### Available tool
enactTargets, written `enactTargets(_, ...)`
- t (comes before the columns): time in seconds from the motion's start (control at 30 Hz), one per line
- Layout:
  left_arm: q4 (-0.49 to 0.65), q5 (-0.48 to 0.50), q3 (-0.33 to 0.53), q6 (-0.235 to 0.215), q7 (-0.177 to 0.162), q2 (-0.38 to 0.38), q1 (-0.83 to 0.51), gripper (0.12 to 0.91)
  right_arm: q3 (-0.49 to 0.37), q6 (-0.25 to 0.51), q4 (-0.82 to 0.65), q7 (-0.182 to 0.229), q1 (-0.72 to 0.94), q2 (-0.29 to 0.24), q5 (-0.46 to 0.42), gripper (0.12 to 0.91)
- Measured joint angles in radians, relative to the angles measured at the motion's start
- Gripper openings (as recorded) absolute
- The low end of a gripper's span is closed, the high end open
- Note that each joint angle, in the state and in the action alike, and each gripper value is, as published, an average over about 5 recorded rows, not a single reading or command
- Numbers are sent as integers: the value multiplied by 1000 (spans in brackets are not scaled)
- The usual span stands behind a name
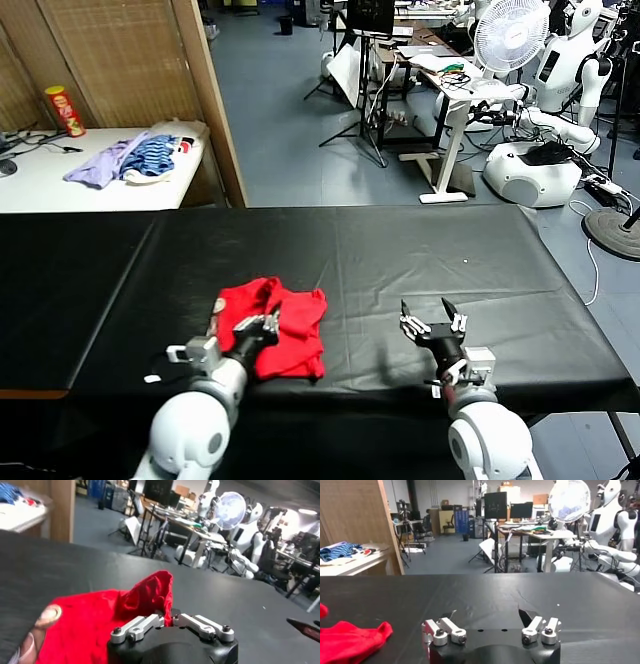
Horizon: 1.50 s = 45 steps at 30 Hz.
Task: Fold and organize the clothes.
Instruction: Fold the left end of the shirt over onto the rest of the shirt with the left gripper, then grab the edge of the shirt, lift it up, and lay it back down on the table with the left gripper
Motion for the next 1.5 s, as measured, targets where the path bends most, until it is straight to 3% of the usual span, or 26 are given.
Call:
enactTargets(0.37, 43, 72, 63, -39, 6, -61, 22, 176, -12, 1, -31, -11, 27, -8, -1, 798)
enactTargets(0.5, 67, 58, 84, -62, 16, -92, 21, 327, -19, 5, -47, -22, 43, -22, 4, 798)
enactTargets(0.67, 87, -46, 98, -77, 20, -148, 9, 596, -36, 10, -70, -42, 69, -40, 8, 798)
enactTargets(0.8, 75, -73, 88, -102, 40, -172, -3, 762, -60, 19, -85, -89, 91, -55, 11, 798)
enactTargets(1.0, 39, 67, 26, -171, 80, -110, -1, 797, -149, 25, -111, -168, 140, -80, 12, 798)
enactTargets(1.23, 52, 206, -84, -228, 83, 1, 31, 798, -290, -13, -139, -154, 190, -61, -5, 798)
enactTargets(1.5, 77, 252, -131, -238, 81, 10, 57, 798, -370, -54, -75, -132, 140, -99, 24, 798)
